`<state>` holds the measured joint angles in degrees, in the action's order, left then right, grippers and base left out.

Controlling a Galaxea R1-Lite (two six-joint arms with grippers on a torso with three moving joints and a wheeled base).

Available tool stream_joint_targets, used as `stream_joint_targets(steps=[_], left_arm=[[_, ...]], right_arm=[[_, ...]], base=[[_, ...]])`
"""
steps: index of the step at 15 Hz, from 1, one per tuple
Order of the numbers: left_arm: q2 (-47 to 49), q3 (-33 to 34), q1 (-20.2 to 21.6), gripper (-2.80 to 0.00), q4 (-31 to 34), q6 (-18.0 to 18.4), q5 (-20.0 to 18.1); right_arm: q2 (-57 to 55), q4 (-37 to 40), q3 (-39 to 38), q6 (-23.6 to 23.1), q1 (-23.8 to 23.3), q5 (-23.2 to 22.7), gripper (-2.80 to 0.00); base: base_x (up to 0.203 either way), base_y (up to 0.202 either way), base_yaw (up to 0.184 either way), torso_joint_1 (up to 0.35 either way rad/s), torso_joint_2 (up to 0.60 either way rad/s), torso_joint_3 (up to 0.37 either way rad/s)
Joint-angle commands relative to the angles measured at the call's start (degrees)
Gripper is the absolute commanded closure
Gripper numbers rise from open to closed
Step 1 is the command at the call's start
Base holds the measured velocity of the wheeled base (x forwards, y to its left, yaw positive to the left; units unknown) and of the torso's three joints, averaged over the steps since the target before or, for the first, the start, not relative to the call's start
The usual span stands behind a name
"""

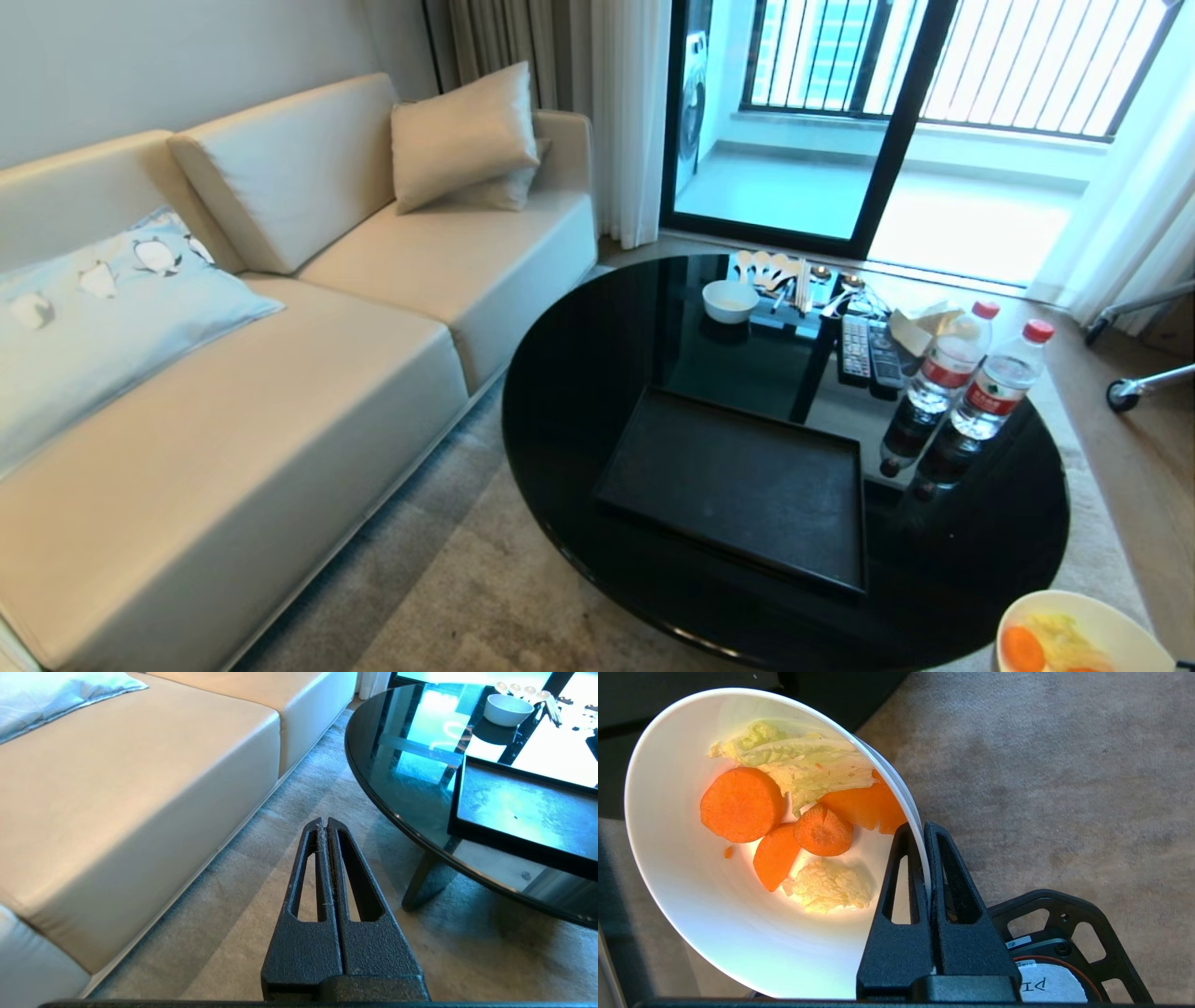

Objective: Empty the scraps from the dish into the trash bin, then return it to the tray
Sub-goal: Move the bowl over the trash can

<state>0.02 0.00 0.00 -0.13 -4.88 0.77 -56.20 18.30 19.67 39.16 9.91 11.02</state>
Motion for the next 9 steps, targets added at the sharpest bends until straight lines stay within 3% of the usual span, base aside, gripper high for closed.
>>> stream_joint_targets(steps=[1,9], left_arm=[[0.0,0.0,0.0,0.00,0.0,0.0,0.0],[0.0,0.0,0.0,0.00,0.0,0.0,0.0]], right_arm=[[-0.1,0.1,-0.2,0.2,0.0,0.1,0.00],[-0.1,0.1,-0.3,0.2,0.0,0.1,0.00]], base=[[-0.192,0.000,0.001,-0.002,0.00,0.005],[-0.184,0.000,-0.002,0.001,0.00,0.003]])
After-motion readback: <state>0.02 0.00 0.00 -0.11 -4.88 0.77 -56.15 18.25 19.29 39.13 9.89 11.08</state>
